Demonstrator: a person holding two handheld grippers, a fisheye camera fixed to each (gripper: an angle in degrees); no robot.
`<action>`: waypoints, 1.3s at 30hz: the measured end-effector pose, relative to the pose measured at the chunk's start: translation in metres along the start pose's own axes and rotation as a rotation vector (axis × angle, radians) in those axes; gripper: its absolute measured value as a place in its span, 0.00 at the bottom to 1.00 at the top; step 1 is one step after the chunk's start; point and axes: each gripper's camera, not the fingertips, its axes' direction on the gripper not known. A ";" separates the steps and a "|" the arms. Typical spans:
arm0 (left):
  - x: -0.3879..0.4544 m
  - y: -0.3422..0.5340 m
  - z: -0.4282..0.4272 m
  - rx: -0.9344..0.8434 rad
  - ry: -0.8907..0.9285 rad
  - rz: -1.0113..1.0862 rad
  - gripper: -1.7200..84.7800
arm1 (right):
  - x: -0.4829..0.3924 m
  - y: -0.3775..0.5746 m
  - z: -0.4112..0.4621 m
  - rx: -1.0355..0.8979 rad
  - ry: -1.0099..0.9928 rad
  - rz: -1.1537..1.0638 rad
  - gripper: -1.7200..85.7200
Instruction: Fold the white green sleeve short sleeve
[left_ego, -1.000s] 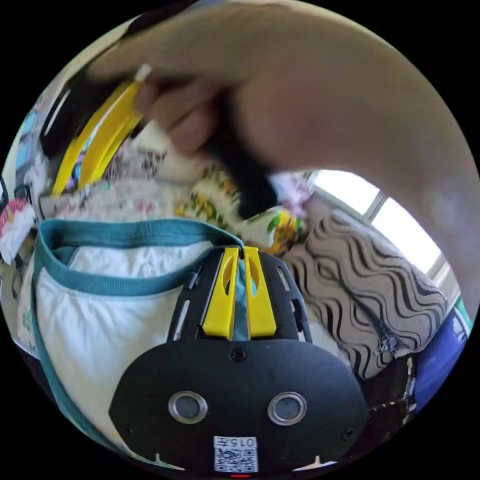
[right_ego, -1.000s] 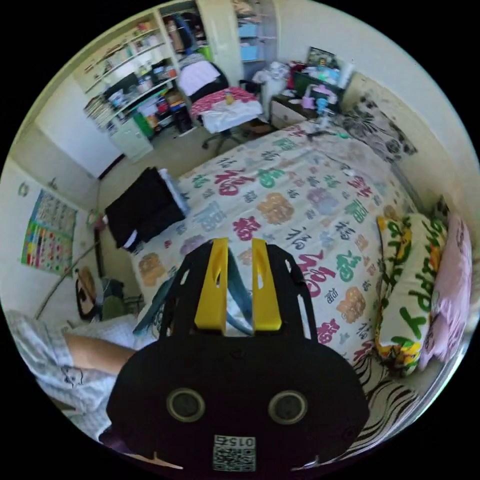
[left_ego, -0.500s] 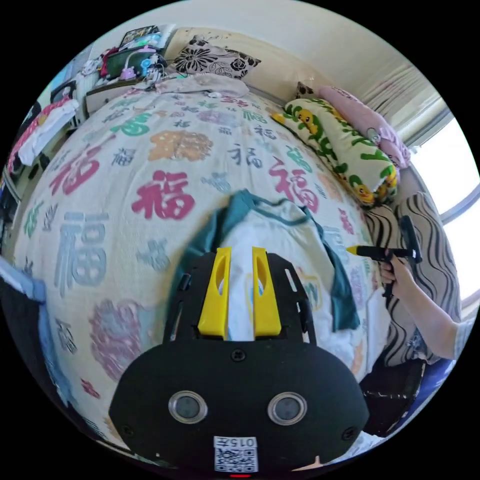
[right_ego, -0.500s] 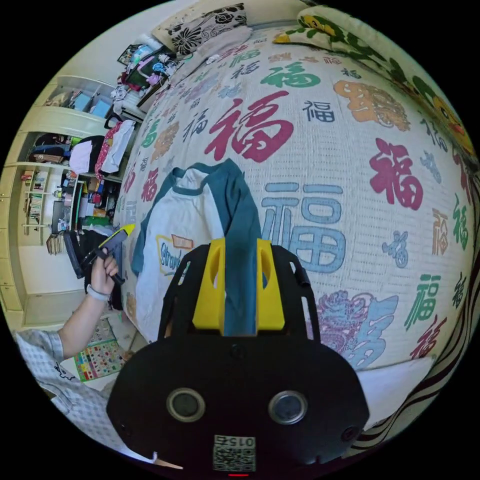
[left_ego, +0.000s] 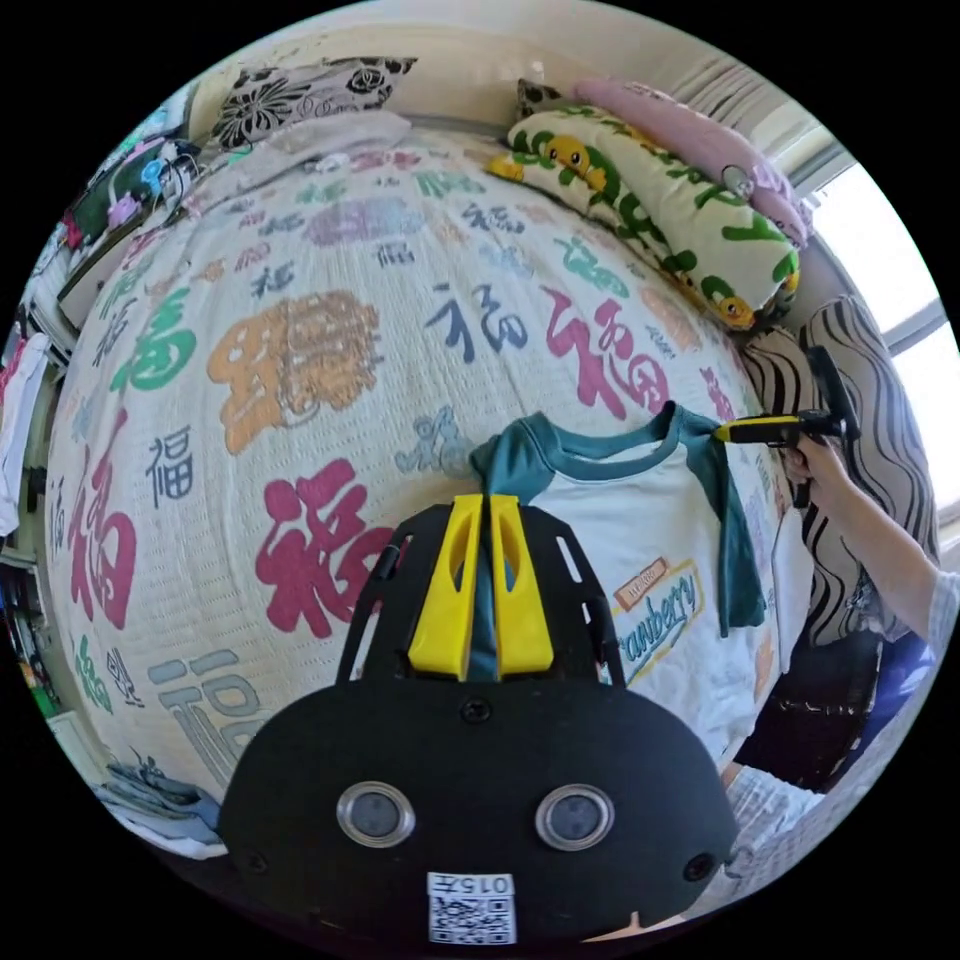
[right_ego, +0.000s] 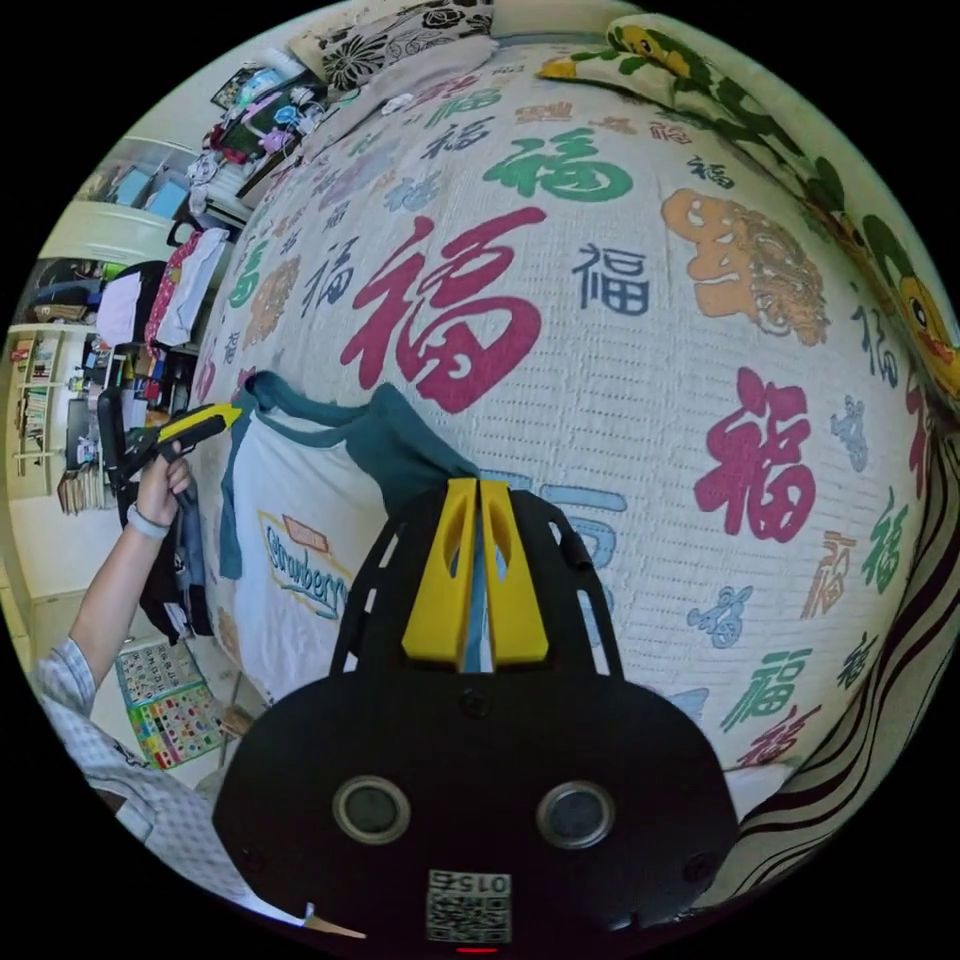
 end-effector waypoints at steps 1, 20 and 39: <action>-0.002 -0.005 0.001 0.011 0.005 -0.008 0.04 | 0.005 -0.009 -0.006 0.012 0.024 -0.010 0.01; -0.035 0.101 0.070 -0.228 0.084 -0.300 0.06 | 0.051 0.111 0.000 -0.198 0.187 -0.066 0.03; 0.108 -0.057 0.093 -0.055 0.047 0.246 0.11 | 0.282 0.183 -0.091 0.116 -0.134 0.375 0.12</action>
